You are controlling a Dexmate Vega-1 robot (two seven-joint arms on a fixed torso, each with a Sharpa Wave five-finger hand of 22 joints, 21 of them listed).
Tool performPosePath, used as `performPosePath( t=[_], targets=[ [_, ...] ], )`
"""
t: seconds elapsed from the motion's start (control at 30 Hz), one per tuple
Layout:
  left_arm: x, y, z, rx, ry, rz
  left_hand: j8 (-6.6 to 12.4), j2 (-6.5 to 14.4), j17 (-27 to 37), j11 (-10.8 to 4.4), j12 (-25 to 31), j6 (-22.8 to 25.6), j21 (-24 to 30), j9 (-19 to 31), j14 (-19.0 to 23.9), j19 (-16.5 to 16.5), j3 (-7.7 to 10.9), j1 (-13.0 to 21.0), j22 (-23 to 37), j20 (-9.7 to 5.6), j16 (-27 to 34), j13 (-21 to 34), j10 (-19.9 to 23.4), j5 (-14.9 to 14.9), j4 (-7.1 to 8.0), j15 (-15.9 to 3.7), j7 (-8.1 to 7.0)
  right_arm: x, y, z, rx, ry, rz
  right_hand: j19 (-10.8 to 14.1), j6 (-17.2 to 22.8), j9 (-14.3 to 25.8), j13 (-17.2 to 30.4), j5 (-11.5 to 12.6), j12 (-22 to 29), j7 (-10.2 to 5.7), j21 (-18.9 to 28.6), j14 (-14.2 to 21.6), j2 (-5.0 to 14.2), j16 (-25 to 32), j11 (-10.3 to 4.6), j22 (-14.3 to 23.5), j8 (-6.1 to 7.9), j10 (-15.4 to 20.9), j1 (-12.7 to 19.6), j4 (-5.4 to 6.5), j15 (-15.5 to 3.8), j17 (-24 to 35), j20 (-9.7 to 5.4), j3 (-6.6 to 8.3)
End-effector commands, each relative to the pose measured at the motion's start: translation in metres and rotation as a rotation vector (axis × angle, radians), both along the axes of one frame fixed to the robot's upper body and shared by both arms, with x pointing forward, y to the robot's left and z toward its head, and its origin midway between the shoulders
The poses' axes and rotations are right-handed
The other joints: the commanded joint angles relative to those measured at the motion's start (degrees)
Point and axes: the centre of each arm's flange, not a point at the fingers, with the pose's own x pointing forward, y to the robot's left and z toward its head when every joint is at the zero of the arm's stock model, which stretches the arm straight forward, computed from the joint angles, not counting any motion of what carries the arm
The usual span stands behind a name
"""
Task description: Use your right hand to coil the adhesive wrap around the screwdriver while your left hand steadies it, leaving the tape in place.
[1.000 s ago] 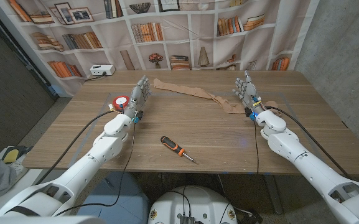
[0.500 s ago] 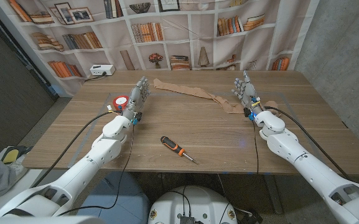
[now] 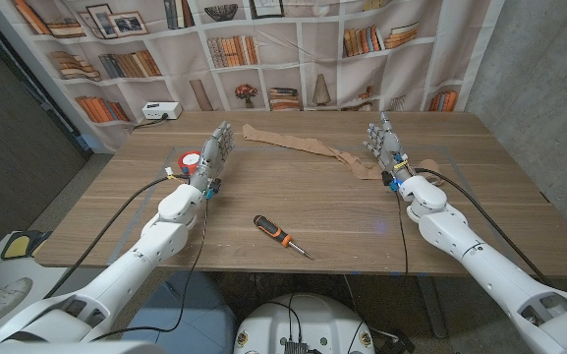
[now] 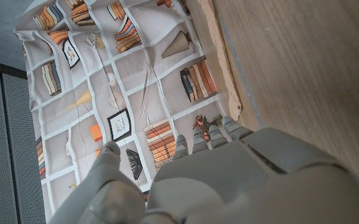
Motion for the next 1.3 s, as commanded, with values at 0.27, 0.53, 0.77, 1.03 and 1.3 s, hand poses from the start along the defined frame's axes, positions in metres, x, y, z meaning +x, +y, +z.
performPosePath(
  t=[0.27,0.53,0.77,1.03,1.3],
  targets=[
    [-0.014,-0.005,0.009,0.109,-0.050,0.082,0.67,-0.15,0.24,0.36,0.42,1.37,0.47,0.25,0.29,0.50,0.07,0.72,0.06,0.16,0.09,0.16,1.07,0.20,-0.78,-0.18,0.25,-0.009,-0.010,0.000,-0.011,-0.044,-0.039,1.42,0.66,0.15,0.24,0.06,0.30,0.85,0.47,0.53,0.52,0.33,0.88,0.21,0.28,0.78,1.24,-0.67,0.92,-0.19,1.31,0.48],
    [-0.024,-0.013,0.017,0.154,-0.101,0.088,0.73,-0.08,0.23,0.46,0.60,2.01,0.55,0.26,0.61,0.93,0.11,0.85,0.06,0.14,0.11,0.16,1.86,0.20,-0.98,-0.14,0.36,-0.012,-0.011,-0.001,-0.022,-0.032,-0.041,1.23,0.65,0.15,0.24,0.02,0.24,0.95,0.34,0.53,0.78,0.27,1.05,0.21,0.22,0.79,1.70,-0.95,1.02,-0.26,0.91,0.68],
    [-0.035,-0.020,0.017,0.178,-0.130,0.100,0.75,0.01,0.21,0.08,0.73,2.41,0.55,0.27,0.84,1.12,0.17,0.98,0.05,0.15,0.12,0.16,2.45,0.19,-1.12,-0.28,0.35,-0.016,-0.020,0.001,-0.030,-0.031,-0.050,1.08,0.54,0.15,0.24,-0.02,0.13,1.12,0.24,0.38,0.94,0.17,1.11,0.21,0.15,0.61,2.08,-1.19,1.20,-0.30,0.68,0.83],
    [-0.037,-0.022,0.016,0.168,-0.136,0.115,0.69,-0.01,0.20,0.18,0.67,2.54,0.52,0.27,0.95,1.20,0.18,1.09,0.05,0.06,0.10,0.17,2.50,0.17,-1.28,-0.37,0.19,-0.016,-0.024,-0.004,-0.007,-0.014,-0.042,0.93,0.47,0.15,0.24,-0.08,0.04,1.10,0.17,0.32,1.12,0.10,1.21,0.21,0.10,0.47,2.54,-1.49,1.20,-0.35,0.63,1.00],
    [-0.042,-0.021,0.021,0.193,-0.162,0.139,0.65,-0.08,0.19,0.00,0.59,2.74,0.50,0.28,1.03,1.33,0.20,1.27,0.04,0.06,0.05,0.17,2.56,0.14,-1.52,-0.41,0.13,-0.019,-0.017,-0.008,-0.026,-0.009,-0.025,0.55,0.36,0.16,0.25,-0.17,-0.08,1.14,0.03,0.05,1.26,-0.03,1.29,0.21,0.03,0.26,3.03,-1.83,1.28,-0.38,0.61,1.17]
  ],
)
